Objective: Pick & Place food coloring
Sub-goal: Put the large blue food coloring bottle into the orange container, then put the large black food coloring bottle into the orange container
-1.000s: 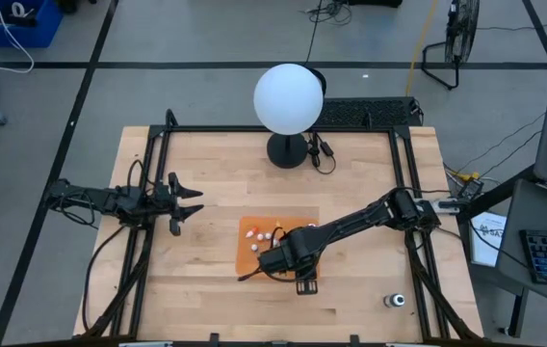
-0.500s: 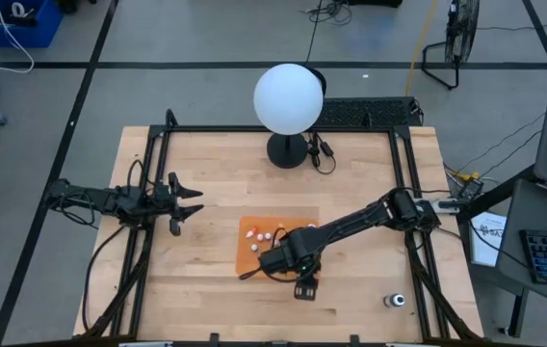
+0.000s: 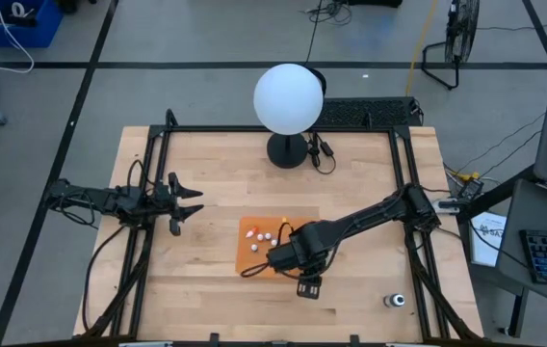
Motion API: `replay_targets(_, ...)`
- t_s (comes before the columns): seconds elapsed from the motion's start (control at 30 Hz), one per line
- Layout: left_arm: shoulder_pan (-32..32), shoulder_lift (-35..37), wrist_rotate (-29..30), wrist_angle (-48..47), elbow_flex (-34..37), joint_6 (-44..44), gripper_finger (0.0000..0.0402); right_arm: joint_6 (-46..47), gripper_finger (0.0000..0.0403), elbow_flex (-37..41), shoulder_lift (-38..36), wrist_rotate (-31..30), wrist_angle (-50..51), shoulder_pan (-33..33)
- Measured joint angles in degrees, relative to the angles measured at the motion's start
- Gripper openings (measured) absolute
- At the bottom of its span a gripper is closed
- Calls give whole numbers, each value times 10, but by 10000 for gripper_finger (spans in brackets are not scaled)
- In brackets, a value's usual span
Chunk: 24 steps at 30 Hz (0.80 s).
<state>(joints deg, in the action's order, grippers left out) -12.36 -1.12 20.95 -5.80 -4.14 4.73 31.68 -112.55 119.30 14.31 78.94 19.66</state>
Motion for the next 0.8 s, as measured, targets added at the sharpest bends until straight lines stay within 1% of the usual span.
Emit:
replay_targets(0.27, 0, 0, 0, 0, 0, 0, 187, 61, 200, 0, -30, -54, 49, 20)
replay_targets(0.33, 0, 0, 0, 0, 0, 0, 186, 81, 200, 0, -36, -78, 73, 27)
replay_targets(0.4, 0, 0, 0, 0, 0, 0, 187, 111, 200, -1, -38, -85, 106, 34)
replay_targets(0.47, 0, 0, 0, 0, 0, 0, 186, 150, 201, 3, -37, -76, 114, 48)
replay_targets(0.57, 0, 0, 0, 0, 0, 0, 186, 226, 201, 17, -48, -24, 98, 78)
replay_targets(0.63, 0, 0, 0, 0, 0, 0, 187, 283, 201, 22, -52, 7, 112, 100)
replay_targets(0.8, 0, 0, 0, 0, 0, 0, 186, 421, 196, 53, -74, 17, 109, 161)
